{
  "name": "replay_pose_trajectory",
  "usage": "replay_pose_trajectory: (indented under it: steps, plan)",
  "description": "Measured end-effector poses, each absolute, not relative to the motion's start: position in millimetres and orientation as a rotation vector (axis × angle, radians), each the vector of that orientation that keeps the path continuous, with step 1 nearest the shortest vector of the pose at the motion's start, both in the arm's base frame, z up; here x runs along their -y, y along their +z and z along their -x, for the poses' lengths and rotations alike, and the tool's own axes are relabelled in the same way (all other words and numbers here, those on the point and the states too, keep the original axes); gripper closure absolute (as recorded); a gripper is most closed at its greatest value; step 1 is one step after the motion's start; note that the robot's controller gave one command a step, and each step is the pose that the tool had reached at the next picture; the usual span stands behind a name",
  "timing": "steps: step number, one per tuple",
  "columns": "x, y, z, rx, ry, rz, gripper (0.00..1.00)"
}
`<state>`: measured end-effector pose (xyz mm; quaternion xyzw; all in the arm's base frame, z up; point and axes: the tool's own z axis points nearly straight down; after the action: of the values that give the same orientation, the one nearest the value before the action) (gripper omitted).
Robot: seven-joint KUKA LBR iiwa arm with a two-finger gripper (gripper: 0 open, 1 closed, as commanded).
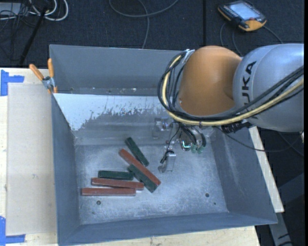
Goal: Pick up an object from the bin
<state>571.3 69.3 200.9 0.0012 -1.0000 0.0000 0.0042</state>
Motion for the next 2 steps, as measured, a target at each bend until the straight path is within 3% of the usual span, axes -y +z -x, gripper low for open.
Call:
replay_pose_trajectory:
  steps: [1,2]
  plan:
    - [-69.0,205.3,-572.8,3.140,-0.001,-0.001,0.00]
    - [-86.5,163.6,-561.8,3.148,0.000,-0.069,0.00]
